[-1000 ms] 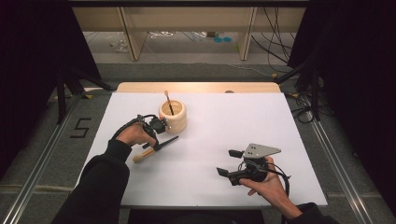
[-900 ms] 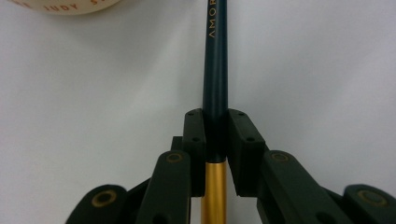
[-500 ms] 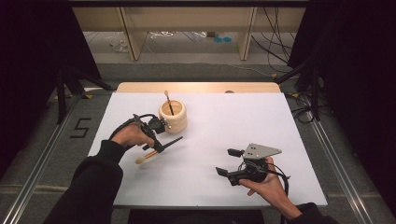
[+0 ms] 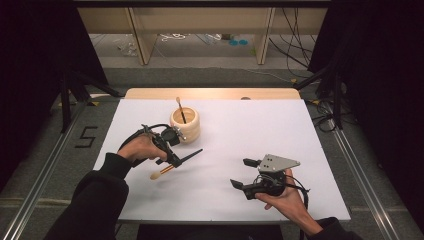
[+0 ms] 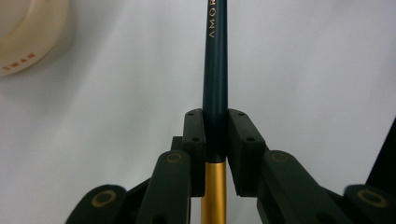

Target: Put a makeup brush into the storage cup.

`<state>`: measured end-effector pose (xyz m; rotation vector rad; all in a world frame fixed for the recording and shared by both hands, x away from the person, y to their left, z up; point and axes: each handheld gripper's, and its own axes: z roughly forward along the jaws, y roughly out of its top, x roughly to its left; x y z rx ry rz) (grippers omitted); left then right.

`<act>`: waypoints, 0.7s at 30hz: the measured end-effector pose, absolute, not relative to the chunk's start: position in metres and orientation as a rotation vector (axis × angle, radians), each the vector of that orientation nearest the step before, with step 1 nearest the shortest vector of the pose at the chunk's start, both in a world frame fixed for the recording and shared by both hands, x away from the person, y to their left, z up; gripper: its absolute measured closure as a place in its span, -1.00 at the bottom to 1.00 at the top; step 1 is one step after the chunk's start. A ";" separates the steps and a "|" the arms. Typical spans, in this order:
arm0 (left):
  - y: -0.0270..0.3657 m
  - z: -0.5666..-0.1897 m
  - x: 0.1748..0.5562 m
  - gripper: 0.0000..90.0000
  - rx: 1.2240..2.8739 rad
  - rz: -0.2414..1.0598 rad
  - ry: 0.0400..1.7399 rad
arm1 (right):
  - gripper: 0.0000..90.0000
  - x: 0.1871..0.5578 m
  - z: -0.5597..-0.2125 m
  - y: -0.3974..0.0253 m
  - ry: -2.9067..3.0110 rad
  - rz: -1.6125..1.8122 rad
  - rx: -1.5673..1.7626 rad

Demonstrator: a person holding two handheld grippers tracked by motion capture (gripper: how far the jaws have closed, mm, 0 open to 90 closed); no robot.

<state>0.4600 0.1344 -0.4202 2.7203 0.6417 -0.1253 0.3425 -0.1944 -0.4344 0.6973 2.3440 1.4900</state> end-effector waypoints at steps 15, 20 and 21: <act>0.110 -0.423 0.440 0.74 2.745 -0.204 0.531 | -0.56 0.336 -0.430 -0.174 2.372 1.379 0.489; 0.101 -0.423 0.430 0.74 2.734 -0.222 0.517 | -0.55 0.333 -0.431 -0.161 2.399 1.294 0.370; 0.099 -0.422 0.429 0.73 2.749 -0.229 0.498 | -0.54 0.332 -0.431 -0.158 2.409 1.274 0.344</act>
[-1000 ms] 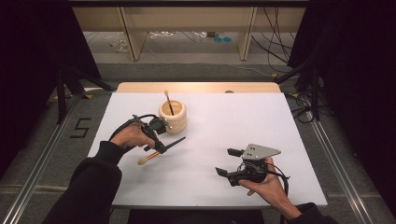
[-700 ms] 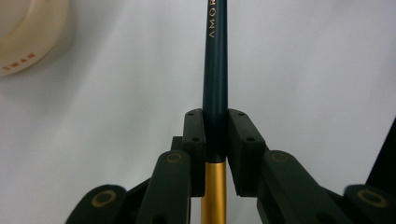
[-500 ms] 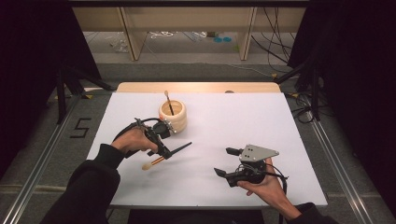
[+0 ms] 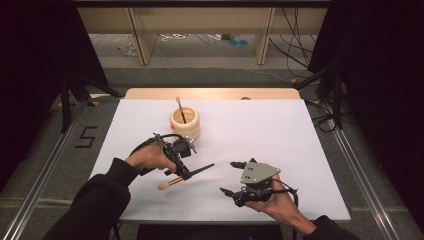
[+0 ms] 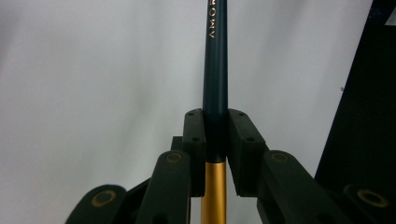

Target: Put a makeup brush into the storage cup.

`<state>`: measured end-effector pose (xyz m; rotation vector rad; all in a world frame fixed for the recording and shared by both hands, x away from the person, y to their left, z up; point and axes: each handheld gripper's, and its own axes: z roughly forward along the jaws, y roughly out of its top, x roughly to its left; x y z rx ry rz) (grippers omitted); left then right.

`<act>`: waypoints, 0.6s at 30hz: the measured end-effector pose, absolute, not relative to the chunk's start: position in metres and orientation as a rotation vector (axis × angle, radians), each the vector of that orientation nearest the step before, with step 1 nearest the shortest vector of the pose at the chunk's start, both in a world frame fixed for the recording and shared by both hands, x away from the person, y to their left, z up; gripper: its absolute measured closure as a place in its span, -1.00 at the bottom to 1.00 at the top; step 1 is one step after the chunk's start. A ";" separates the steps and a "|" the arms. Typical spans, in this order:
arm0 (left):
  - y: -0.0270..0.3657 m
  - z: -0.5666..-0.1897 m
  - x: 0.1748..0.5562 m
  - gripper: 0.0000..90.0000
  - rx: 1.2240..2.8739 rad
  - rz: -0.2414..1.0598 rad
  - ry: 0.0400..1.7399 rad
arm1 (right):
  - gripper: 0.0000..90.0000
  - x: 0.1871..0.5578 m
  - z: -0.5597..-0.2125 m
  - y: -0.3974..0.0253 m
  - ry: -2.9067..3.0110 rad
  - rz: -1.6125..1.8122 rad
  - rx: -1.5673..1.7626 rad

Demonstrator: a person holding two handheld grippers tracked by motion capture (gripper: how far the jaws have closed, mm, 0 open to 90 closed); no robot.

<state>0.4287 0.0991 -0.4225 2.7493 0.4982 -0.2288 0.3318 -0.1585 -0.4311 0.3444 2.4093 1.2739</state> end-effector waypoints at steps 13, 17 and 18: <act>0.080 -0.418 0.414 0.73 2.772 -0.232 0.394 | -0.44 0.326 -0.435 -0.127 2.460 1.009 0.038; 0.079 -0.418 0.412 0.73 2.762 -0.244 0.390 | -0.40 0.328 -0.435 -0.124 2.451 1.005 0.026; 0.079 -0.418 0.411 0.73 2.766 -0.252 0.380 | -0.40 0.328 -0.435 -0.124 2.451 1.002 0.024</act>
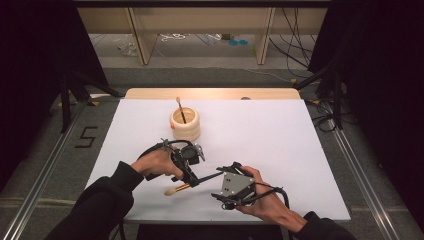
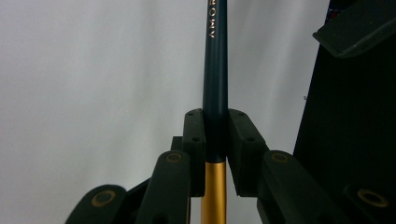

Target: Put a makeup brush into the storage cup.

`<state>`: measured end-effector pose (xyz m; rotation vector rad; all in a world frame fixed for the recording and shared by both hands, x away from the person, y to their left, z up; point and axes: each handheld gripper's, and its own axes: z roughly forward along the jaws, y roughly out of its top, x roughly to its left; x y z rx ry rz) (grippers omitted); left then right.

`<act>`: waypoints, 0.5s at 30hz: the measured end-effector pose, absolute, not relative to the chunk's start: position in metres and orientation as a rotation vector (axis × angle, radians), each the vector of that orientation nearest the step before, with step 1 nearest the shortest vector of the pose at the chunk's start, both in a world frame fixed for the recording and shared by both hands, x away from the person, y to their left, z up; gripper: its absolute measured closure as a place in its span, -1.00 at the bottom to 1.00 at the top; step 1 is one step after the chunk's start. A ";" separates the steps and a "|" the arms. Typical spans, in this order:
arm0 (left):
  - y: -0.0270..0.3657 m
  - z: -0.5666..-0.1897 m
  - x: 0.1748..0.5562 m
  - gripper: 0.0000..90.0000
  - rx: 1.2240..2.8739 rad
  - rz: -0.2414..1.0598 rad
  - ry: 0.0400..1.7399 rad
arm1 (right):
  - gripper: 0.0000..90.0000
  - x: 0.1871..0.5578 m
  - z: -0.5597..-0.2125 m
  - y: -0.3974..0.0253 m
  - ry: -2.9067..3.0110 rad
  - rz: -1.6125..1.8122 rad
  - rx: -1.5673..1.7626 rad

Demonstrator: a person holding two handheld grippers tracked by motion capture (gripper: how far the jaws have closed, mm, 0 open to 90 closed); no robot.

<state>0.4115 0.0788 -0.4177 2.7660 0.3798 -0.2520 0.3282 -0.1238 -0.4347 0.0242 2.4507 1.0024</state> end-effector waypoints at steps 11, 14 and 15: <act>0.074 -0.415 0.407 0.74 2.775 -0.270 0.356 | -0.22 0.329 -0.434 -0.118 2.454 0.948 -0.067; 0.073 -0.415 0.406 0.74 2.780 -0.278 0.355 | -0.17 0.329 -0.435 -0.115 2.461 0.938 -0.081; 0.072 -0.415 0.405 0.74 2.790 -0.275 0.348 | -0.15 0.329 -0.435 -0.115 2.453 0.926 -0.091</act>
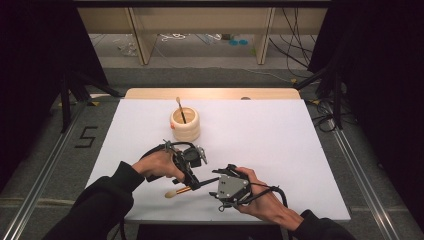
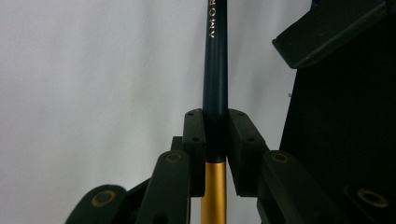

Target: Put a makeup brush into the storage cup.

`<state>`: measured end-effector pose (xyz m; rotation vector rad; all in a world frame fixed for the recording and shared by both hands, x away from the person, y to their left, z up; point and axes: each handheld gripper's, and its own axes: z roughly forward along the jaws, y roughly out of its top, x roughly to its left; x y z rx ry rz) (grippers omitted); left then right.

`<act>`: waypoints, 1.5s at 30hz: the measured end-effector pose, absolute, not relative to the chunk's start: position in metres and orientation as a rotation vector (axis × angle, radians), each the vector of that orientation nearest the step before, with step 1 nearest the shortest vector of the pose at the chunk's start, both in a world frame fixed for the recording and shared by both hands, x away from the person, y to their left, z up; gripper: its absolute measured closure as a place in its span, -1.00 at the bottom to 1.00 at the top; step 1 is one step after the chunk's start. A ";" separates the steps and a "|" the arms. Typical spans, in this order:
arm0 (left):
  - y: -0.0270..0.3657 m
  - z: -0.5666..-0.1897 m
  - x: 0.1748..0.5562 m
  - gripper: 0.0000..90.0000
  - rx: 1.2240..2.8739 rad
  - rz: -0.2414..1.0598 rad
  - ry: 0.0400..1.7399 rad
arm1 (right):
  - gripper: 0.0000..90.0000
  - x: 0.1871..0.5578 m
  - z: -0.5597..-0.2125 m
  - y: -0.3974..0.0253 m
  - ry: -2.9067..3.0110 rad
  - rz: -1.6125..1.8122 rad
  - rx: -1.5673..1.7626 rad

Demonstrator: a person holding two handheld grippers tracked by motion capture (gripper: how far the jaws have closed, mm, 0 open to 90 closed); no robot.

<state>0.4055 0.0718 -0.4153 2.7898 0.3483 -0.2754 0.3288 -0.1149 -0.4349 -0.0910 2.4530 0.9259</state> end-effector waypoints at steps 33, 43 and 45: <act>0.058 -0.412 0.404 0.73 2.813 -0.330 0.351 | 0.42 0.319 -0.446 -0.090 2.336 0.575 -0.397; 0.057 -0.412 0.405 0.73 2.818 -0.326 0.348 | 0.50 0.320 -0.447 -0.088 2.306 0.554 -0.461; 0.056 -0.411 0.405 0.74 2.817 -0.324 0.349 | 0.53 0.319 -0.447 -0.088 2.303 0.551 -0.459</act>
